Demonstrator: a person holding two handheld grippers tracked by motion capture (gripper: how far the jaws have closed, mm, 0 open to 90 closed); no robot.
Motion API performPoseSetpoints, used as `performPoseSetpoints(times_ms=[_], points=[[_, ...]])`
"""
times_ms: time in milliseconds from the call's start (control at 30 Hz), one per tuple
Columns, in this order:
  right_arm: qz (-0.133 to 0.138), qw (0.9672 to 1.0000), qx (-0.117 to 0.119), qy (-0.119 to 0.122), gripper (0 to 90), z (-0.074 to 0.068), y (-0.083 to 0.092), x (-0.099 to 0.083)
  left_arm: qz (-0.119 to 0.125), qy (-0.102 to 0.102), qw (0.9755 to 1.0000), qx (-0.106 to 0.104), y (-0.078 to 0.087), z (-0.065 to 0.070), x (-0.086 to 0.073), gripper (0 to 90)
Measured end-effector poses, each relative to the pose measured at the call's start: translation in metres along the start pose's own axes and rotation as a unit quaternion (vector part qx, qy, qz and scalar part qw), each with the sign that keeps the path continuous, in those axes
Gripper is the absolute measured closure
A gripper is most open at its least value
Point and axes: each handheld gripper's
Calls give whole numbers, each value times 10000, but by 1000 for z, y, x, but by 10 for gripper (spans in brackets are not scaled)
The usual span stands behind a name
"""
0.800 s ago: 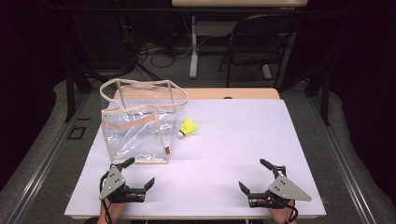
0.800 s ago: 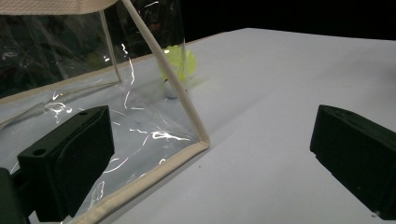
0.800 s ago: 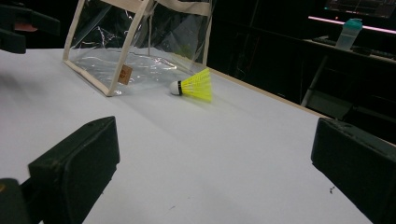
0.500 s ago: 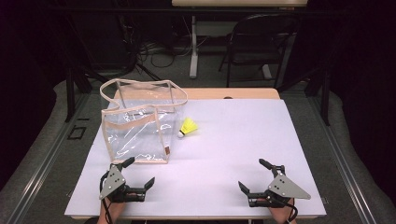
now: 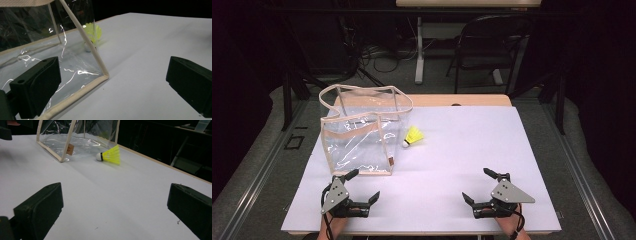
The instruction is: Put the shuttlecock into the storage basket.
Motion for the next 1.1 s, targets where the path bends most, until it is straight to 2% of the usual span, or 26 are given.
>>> performPoseSetpoints(times_ms=[67, 133, 267, 367, 833, 1100], points=[[-45, 10000, -4, -4, 0, 1, -2, 0, 1, -12, 10000, 9, 0, 0, 0, 0], [-153, 9998, -4, -154, 0, 4, -7, 0, -27, -14, 10000, 25, 0, 0, 0, 0], [-306, 9992, 30, -246, 0, 5, -15, 0, -36, -21, 10000, 47, 0, 0, 0, 0], [-461, 9985, 163, -263, 0, 4, -27, 0, -33, -26, 10000, 44, 0, 0, 0, 0], [-777, 9946, 495, -483, 0, 5, -58, 1, -47, -9, 10000, 11, 0, 0, -1, 0], [-868, 9931, 583, -525, 0, 7, -73, 1, -58, -8, 10000, -9, -1, 0, -1, 0]])
Point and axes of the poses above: each handheld gripper's, and its own axes: y roughly backward along the jaws, x roughly out of its top, z roughly to its right, and after that the axes turned 15 degrees about z, right-handed
